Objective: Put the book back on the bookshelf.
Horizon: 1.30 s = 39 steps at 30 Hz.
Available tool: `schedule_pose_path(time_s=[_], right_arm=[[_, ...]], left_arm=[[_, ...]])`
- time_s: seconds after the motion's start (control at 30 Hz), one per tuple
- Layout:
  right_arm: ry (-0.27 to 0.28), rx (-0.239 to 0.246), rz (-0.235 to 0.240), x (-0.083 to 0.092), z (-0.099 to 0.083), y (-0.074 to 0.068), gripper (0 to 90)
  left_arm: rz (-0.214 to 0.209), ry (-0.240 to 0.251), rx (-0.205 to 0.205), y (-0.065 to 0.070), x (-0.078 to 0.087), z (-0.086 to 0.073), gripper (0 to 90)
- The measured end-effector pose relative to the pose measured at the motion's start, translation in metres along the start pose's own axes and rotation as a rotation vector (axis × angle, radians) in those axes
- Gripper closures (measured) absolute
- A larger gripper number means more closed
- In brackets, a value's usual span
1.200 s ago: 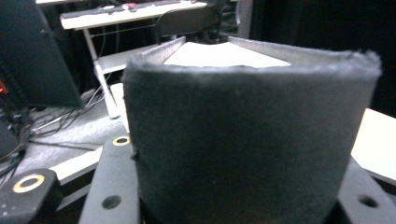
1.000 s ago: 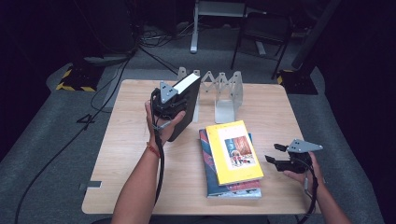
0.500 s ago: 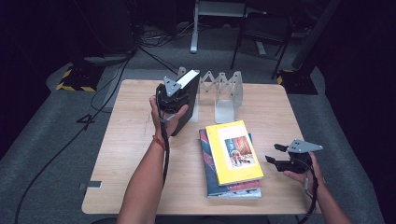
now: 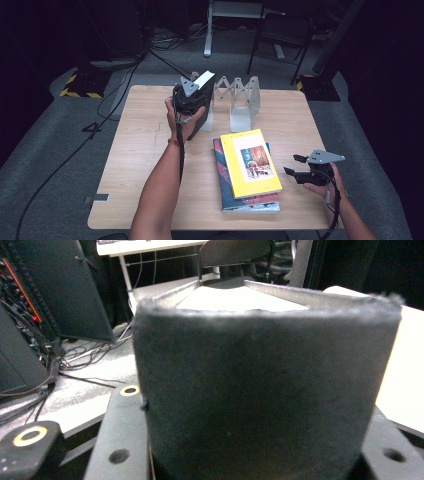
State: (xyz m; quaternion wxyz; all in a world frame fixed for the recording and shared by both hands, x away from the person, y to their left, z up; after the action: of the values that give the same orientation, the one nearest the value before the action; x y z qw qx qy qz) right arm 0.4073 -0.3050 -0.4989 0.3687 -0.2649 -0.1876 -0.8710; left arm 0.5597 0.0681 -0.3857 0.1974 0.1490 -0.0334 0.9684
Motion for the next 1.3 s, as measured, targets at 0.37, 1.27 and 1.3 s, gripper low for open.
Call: schedule_pose_path(time_s=[0.37, 1.27, 1.3], right_arm=[[0.003, 0.002, 0.005, 0.0, -0.001, 0.001, 35.8], [0.014, 0.01, 0.007, 0.003, -0.001, 0.001, 36.0], [0.015, 0.011, 0.006, 0.003, -0.001, 0.001, 36.1]], left_arm=[[0.022, 0.01, 0.043, -0.009, -0.016, 0.009, 51.9], [0.071, -0.003, 0.059, -0.015, -0.05, 0.015, 51.3], [0.07, 0.0, 0.06, -0.015, -0.051, 0.014, 51.3]])
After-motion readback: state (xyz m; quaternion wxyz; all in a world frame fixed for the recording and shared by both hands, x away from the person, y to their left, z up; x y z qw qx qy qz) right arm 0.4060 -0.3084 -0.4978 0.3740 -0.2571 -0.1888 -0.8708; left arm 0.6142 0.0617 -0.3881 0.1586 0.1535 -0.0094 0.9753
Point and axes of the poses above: each handheld gripper's, and its own axes: x roughly backward along the jaws, z roughly out of its top, y roughly to its right, the point moved 6 cm from there along -x, roughly forward along the jaws, and after that the axes turned 3 degrees about x, right-handed, at the moved point
